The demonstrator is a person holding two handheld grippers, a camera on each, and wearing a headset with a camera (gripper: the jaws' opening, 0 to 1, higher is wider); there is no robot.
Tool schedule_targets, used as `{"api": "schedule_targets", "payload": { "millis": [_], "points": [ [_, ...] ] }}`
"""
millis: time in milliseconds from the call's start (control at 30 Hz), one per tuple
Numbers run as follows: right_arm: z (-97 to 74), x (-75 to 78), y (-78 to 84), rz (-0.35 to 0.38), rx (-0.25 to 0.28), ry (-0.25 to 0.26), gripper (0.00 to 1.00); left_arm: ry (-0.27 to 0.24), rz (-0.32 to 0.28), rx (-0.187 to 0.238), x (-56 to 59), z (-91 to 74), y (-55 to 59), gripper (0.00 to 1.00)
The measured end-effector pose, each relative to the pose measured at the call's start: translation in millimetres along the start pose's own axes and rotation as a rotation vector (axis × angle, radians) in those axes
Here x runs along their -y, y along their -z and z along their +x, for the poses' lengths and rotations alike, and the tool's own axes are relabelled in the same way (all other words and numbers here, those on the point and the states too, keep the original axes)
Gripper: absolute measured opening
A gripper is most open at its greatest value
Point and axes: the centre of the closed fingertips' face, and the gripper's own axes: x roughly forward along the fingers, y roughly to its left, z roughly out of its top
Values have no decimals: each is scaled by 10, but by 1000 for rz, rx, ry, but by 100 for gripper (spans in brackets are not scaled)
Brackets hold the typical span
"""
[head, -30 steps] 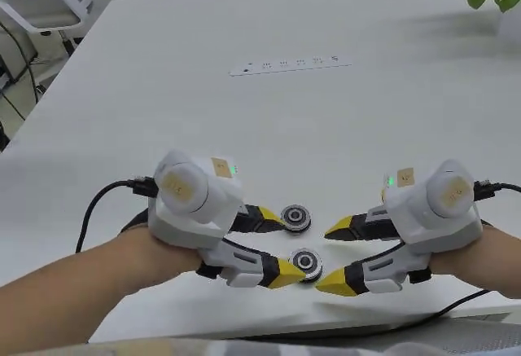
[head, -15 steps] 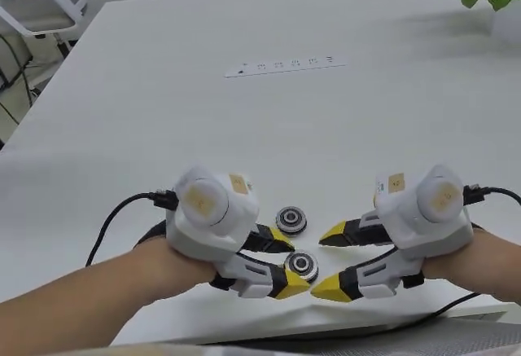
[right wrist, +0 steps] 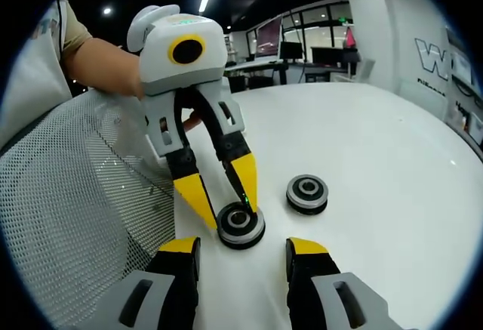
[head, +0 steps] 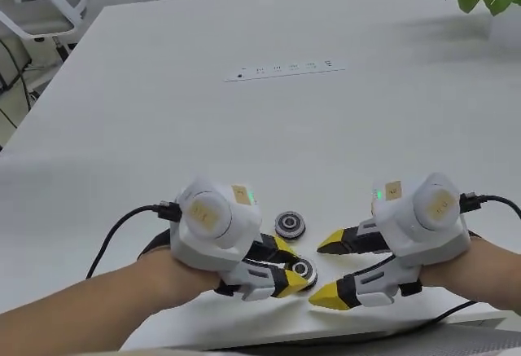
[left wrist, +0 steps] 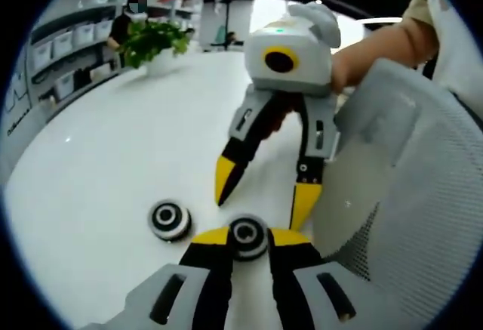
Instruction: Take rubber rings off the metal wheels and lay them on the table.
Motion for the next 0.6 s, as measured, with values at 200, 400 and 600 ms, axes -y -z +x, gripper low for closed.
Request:
{"api": "schedule_targets", "payload": {
  "millis": [200,400,600],
  "points": [
    [9,21,-31,-8,7,6,43,-29,62,0,-13,2,-1,14],
    [13,17,-29,-12,7,-2,40,-43,62,1,-32,4,5,14],
    [51,5,-41,-30,4,-14,36,-71,57,3,-45,20,-3,14]
  ]
}}
